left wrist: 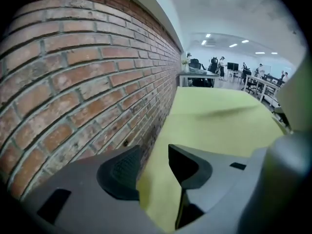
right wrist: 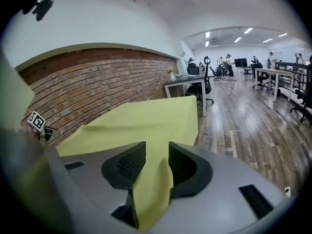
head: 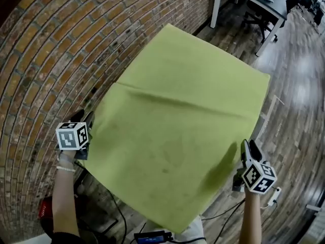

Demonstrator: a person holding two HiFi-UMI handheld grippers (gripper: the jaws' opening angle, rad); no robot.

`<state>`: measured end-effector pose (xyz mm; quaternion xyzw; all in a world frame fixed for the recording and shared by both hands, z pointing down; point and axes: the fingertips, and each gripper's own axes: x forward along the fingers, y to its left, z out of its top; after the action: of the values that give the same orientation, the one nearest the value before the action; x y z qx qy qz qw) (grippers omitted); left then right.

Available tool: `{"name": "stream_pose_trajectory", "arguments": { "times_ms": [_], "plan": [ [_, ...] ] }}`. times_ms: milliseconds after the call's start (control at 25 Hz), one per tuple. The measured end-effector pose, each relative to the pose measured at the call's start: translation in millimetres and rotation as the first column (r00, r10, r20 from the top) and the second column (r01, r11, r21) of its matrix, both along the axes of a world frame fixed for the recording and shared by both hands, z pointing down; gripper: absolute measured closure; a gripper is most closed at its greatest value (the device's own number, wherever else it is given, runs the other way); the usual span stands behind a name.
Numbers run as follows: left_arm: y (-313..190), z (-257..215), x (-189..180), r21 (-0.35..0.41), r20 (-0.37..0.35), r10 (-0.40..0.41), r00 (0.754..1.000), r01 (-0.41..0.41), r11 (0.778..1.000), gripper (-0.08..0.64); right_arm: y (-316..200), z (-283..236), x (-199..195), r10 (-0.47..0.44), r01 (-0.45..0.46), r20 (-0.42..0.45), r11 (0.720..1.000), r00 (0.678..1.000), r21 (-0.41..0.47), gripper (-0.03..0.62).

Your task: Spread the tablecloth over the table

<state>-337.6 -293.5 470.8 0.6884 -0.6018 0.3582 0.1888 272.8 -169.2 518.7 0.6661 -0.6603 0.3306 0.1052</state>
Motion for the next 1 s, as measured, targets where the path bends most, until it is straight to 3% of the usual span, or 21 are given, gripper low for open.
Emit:
{"name": "stream_pose_trajectory", "arguments": {
  "times_ms": [80,360,520,560,640,720,840,1000],
  "plan": [
    [40,8,-19,-0.030,0.016,-0.017,1.000,0.018,0.999,0.365,34,-4,-29,-0.034,0.034,0.000,0.999,0.999,-0.024,0.451],
    [138,54,-65,-0.124,-0.055,-0.169,0.984,0.162,0.979,0.350,127,-6,-119,-0.155,0.149,-0.051,0.983,0.987,-0.103,0.451],
    [149,67,-60,-0.095,-0.120,-0.196,0.973,0.185,0.978,0.400,164,-4,-161,-0.195,0.189,-0.035,0.972,0.980,-0.139,0.451],
    [150,68,-54,-0.085,-0.107,-0.176,0.979,0.167,0.982,0.450,171,-4,-167,-0.194,0.188,-0.029,0.971,0.981,-0.145,0.451],
    [154,69,-44,-0.079,0.009,-0.094,0.996,0.094,0.992,0.535,183,-8,-178,-0.187,0.182,-0.023,0.971,0.982,-0.152,0.451],
    [161,67,-41,-0.087,0.100,-0.043,0.994,0.052,0.995,0.546,189,-14,-183,-0.180,0.174,-0.025,0.974,0.983,-0.145,0.451],
    [170,69,-43,-0.106,0.059,-0.071,0.996,0.077,0.991,0.545,194,-24,-182,-0.178,0.171,-0.038,0.976,0.983,-0.131,0.451],
    [184,68,-43,-0.131,0.094,-0.055,0.994,0.068,0.989,0.545,189,-36,-183,-0.189,0.184,-0.043,0.977,0.981,-0.105,0.451]
  ]
}}
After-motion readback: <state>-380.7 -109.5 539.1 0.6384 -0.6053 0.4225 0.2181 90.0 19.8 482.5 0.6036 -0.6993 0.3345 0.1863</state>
